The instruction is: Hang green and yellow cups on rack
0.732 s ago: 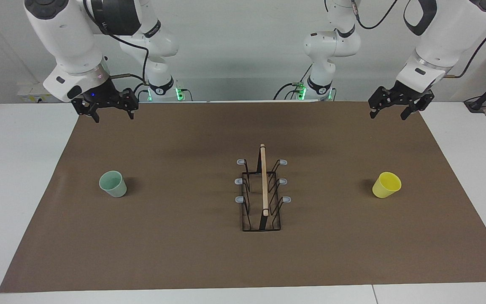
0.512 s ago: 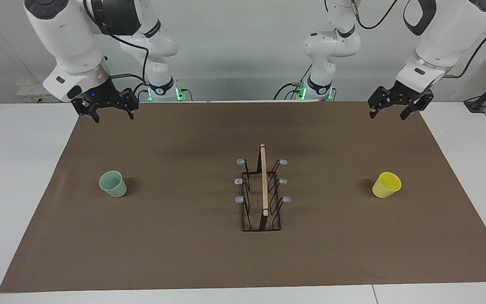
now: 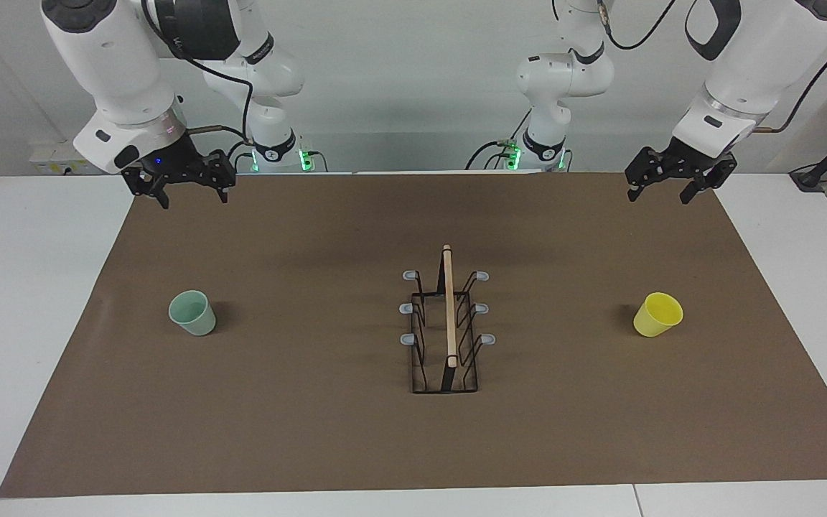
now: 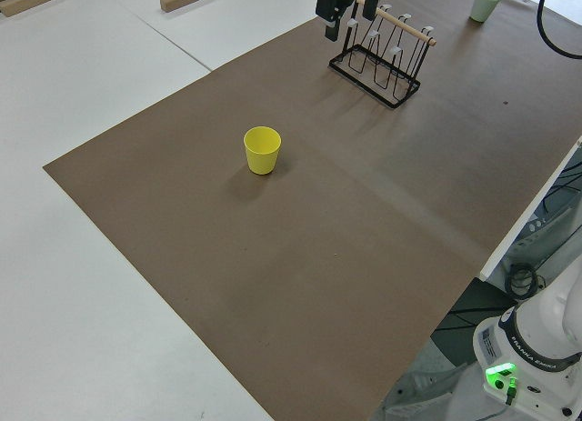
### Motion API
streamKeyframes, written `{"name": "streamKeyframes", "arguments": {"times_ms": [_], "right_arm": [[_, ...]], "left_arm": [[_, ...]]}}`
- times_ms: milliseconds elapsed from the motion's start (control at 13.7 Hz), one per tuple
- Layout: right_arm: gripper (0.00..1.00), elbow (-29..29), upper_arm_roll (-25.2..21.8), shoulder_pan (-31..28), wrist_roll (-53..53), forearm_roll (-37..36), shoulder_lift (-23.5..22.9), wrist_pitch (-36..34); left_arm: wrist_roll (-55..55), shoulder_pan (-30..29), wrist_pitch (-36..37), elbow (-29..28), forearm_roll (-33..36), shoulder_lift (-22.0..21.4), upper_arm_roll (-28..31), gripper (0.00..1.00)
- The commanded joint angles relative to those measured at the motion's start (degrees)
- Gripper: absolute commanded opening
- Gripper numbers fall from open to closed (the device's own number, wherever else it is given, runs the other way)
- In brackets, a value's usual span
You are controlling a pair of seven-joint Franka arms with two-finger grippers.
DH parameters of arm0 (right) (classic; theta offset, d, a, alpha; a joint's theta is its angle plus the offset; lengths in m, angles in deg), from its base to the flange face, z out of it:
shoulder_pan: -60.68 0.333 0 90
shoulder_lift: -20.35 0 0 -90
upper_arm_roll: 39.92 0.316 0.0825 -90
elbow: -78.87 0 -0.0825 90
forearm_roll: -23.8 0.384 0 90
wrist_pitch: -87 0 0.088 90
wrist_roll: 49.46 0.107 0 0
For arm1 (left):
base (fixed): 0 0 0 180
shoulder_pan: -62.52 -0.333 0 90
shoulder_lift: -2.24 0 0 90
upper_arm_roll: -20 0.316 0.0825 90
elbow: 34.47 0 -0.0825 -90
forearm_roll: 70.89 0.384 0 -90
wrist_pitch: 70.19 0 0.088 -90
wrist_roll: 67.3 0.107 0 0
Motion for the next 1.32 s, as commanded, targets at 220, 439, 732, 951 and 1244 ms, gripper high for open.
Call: {"name": "streamKeyframes", "arguments": {"times_ms": [220,439,732,951,1244], "right_arm": [[1.0,-0.85,-0.46,0.52,0.93,1.18,-0.12,-0.33],[1.0,-0.85,-0.46,0.7,0.93,1.18,-0.21,-0.34],[1.0,-0.85,-0.46,0.7,0.93,1.18,-0.21,-0.42],[1.0,-0.85,-0.46,0.61,0.93,1.18,-0.12,-0.42],[1.0,-0.85,-0.46,0.7,0.67,1.1,-0.21,-0.42]], "left_arm": [[-4.85,0.87,-0.67,-0.19,-0.68,2.37,4.94,1.0],[-5.9,1.22,-0.93,4.46,-1.2,8.25,8.98,1.0],[-16.42,1.49,-6.98,5.18,-4.8,13.54,13.04,1.0],[-23.81,1.4,-8.93,5.78,-9.97,18.45,16.37,1.0],[-34.61,1.22,-10.25,11.74,-17.18,27.58,20.59,1.0]]}}
